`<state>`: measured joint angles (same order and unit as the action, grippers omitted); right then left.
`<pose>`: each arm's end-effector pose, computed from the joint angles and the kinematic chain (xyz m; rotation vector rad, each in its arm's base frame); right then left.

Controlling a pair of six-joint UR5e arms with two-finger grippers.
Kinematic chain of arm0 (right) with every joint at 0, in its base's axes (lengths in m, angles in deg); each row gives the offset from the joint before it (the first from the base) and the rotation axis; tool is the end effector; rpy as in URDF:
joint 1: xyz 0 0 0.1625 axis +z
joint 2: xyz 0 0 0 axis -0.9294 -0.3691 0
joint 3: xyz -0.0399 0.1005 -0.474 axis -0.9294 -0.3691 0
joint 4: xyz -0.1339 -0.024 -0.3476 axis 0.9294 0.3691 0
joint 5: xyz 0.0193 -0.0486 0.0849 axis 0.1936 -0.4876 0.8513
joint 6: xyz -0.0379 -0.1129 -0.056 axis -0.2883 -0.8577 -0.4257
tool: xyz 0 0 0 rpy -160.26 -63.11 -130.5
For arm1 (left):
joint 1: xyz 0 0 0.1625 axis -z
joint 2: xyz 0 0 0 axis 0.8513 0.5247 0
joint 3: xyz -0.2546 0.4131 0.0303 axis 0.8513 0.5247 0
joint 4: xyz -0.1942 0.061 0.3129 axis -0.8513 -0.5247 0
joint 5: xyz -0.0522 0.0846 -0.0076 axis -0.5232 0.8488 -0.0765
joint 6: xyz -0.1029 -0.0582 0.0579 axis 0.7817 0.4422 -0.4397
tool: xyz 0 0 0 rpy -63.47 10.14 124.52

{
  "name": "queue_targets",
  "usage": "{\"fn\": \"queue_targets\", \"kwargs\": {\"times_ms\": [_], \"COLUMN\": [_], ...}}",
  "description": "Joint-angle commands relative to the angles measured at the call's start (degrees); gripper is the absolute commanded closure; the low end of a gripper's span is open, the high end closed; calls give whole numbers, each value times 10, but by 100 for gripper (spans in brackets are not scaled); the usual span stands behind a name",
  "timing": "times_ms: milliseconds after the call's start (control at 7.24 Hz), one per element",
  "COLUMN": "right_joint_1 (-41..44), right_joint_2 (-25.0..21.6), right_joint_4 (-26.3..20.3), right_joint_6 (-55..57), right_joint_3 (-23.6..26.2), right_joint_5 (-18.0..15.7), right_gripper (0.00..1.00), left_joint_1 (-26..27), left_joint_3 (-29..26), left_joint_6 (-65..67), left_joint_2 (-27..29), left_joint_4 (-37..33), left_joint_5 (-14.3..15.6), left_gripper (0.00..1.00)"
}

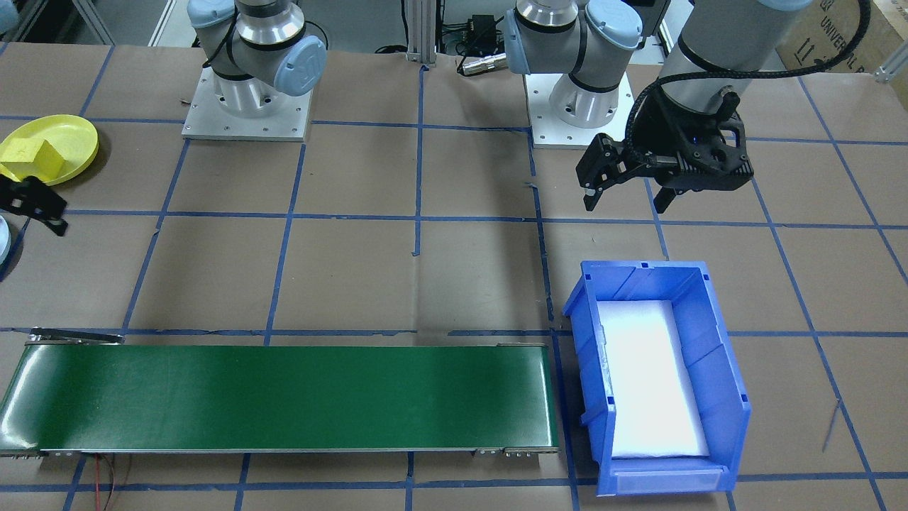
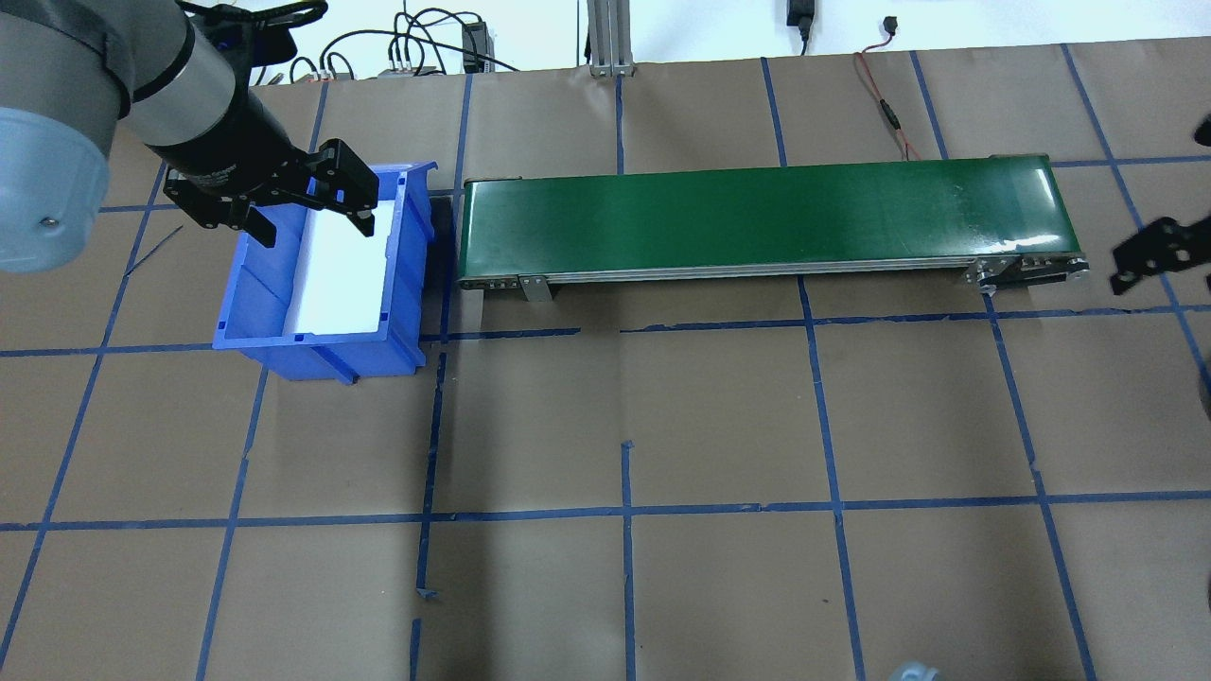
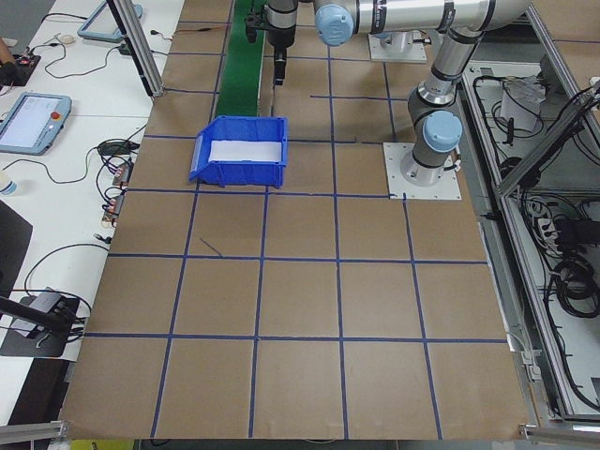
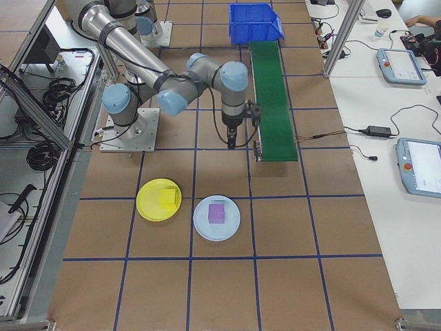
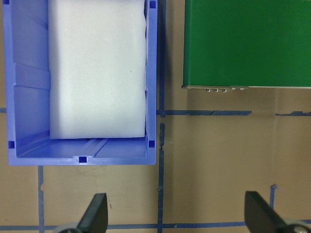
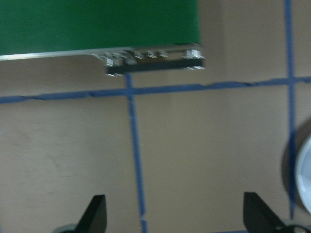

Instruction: Move block left to right into plate

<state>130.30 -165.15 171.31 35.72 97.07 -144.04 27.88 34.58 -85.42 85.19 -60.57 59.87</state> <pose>-0.0943 -0.4615 0.4140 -0.0899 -3.1351 0.0276 -0.1128 -0.4546 0.5028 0.0479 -3.0736 0.1136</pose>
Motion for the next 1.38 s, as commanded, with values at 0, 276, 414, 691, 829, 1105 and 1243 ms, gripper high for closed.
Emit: {"fn": "queue_targets", "kwargs": {"times_ms": [0, 276, 414, 691, 829, 1105, 1243], "right_joint_1": [242, 301, 292, 292, 284, 282, 283], "right_joint_2": [-1, -52, -57, -53, -51, -53, -53], "right_joint_4": [-30, -141, -178, -237, -237, -240, -243], "right_joint_6": [229, 285, 286, 268, 212, 209, 210], "right_joint_3": [-30, -85, -111, -137, -135, -133, -133], "right_joint_5": [1, 30, 51, 43, 29, -15, -15], "right_gripper": [0, 0, 0, 0, 0, 0, 0], "left_joint_1": [0, 0, 0, 0, 0, 0, 0], "left_joint_3": [0, 1, 1, 1, 1, 1, 1], "left_joint_6": [0, 0, 0, 0, 0, 0, 0], "left_joint_2": [0, 0, 0, 0, 0, 0, 0], "left_joint_4": [0, 0, 0, 0, 0, 0, 0], "left_joint_5": [0, 0, 0, 0, -1, 0, 0], "left_gripper": [0, 0, 0, 0, 0, 0, 0]}}
